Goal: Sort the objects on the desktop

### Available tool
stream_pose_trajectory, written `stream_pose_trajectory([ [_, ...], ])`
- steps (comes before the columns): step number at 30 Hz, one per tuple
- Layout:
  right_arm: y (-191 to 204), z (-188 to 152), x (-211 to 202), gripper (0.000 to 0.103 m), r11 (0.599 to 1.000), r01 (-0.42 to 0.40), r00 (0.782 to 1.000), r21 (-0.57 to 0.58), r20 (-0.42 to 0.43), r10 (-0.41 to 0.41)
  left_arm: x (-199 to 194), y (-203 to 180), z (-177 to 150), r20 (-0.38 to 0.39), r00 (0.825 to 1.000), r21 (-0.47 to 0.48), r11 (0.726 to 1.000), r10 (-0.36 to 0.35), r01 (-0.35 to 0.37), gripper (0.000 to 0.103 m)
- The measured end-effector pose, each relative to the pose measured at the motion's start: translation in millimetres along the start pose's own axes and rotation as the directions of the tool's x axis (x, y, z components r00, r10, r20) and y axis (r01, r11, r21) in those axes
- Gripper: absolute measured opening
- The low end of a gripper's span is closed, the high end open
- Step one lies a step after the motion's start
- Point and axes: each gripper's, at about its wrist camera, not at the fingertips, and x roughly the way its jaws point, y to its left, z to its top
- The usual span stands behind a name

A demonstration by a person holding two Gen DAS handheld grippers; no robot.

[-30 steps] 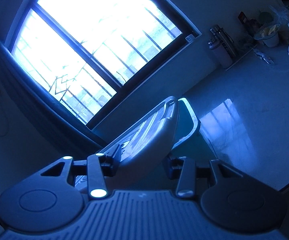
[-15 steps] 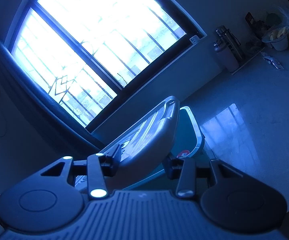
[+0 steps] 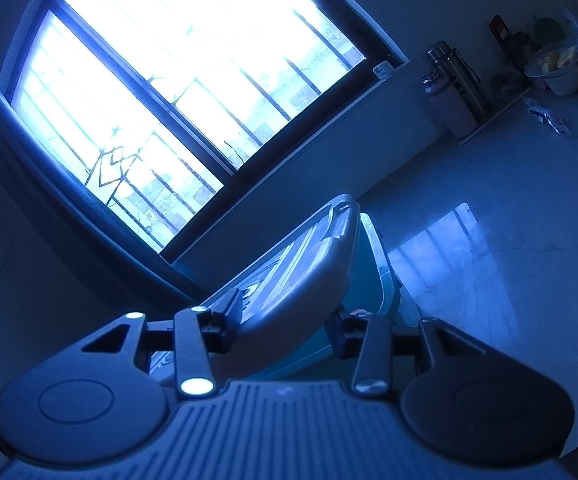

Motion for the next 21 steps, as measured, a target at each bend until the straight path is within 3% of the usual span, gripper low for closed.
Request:
stream_pose_trajectory([
  [21, -32, 22, 58, 0.044, 0.999, 0.027, 0.998, 0.033, -0.054, -0.025, 71, 9, 16, -0.05, 0.998, -0.019, 0.999, 0.034, -0.035, 0.051],
])
